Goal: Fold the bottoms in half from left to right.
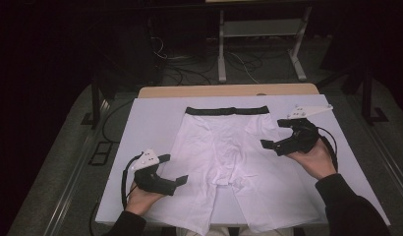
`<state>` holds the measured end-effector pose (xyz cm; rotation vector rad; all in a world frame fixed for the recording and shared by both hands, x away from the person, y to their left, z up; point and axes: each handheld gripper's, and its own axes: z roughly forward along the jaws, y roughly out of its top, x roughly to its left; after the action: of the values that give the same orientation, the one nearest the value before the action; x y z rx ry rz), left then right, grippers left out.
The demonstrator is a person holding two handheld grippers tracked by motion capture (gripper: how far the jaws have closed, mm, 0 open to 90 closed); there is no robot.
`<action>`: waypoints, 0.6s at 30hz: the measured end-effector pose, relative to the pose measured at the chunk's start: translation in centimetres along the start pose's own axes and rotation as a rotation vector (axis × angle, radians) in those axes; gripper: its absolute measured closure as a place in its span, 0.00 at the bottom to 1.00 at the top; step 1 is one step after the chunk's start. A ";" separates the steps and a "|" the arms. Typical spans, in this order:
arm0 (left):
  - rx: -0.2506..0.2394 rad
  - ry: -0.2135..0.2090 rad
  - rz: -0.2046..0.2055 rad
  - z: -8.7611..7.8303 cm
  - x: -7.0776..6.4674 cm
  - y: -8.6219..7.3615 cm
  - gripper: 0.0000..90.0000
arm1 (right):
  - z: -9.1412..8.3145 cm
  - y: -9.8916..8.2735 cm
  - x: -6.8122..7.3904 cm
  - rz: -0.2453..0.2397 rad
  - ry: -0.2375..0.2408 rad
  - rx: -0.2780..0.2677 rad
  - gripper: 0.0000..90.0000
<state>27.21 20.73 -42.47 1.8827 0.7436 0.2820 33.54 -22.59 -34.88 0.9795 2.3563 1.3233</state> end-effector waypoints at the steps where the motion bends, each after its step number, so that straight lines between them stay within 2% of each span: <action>1: -0.001 0.000 0.000 0.0 0.0 0.0 0.00 | 0.1 0.1 0.0 0.003 0.003 0.000 0.00; 18: 0.000 0.000 -0.002 0.0 0.1 0.0 0.00 | 1.6 1.2 -0.5 0.000 0.013 0.007 0.00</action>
<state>27.28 20.76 -42.47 1.8815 0.7458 0.2811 35.27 -21.45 -34.84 0.9756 2.3725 1.3260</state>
